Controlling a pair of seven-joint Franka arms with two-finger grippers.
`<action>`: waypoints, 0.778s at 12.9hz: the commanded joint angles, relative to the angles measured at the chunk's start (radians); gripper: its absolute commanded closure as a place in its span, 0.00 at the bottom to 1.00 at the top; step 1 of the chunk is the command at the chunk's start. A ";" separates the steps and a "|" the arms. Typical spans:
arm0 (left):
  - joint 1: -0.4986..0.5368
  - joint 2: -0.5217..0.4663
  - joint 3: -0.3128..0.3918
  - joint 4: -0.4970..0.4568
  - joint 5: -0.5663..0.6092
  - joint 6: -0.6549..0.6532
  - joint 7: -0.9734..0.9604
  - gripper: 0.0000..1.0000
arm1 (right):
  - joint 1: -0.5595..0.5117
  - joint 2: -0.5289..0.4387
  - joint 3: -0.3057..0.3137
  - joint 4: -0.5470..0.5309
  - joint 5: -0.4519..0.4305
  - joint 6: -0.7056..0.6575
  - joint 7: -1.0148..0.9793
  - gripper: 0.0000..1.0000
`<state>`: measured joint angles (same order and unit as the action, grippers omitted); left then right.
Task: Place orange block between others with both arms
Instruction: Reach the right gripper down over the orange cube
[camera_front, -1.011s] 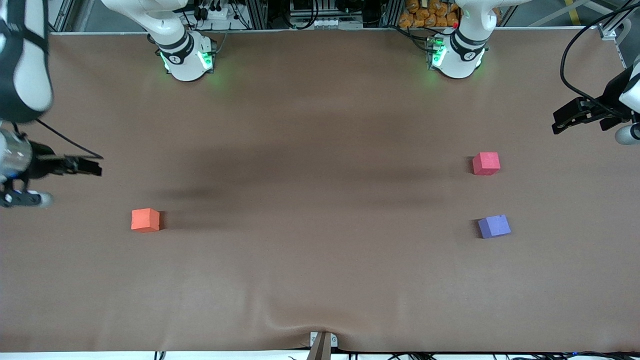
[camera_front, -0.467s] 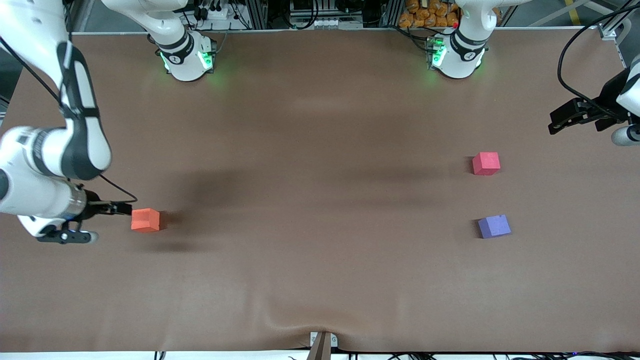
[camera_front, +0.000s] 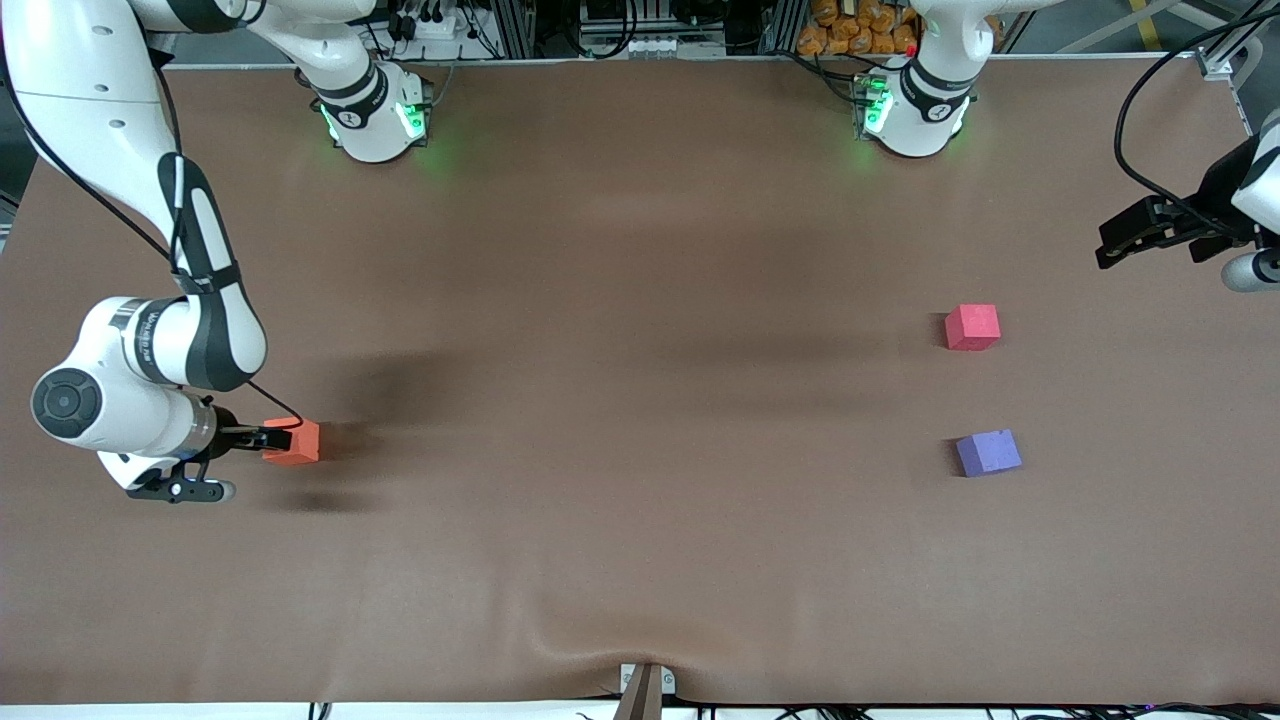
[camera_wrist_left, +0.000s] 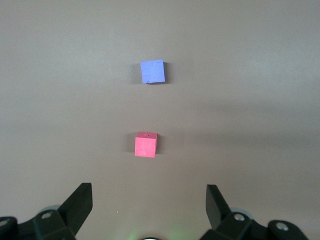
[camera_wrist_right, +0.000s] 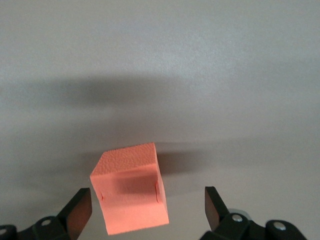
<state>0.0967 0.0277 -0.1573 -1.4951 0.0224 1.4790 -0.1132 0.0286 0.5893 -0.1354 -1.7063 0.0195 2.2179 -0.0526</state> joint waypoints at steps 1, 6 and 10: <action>0.011 -0.022 -0.005 -0.011 -0.018 -0.005 0.020 0.00 | -0.012 0.007 0.017 -0.012 0.029 0.029 0.002 0.00; 0.009 -0.022 -0.007 -0.008 -0.019 -0.005 0.020 0.00 | -0.007 0.035 0.017 -0.041 0.053 0.063 0.002 0.00; 0.011 -0.025 -0.004 -0.008 -0.045 -0.005 0.018 0.00 | -0.006 0.047 0.017 -0.079 0.053 0.152 -0.004 0.06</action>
<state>0.0966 0.0273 -0.1583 -1.4946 -0.0037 1.4790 -0.1132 0.0286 0.6411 -0.1266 -1.7470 0.0578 2.3071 -0.0512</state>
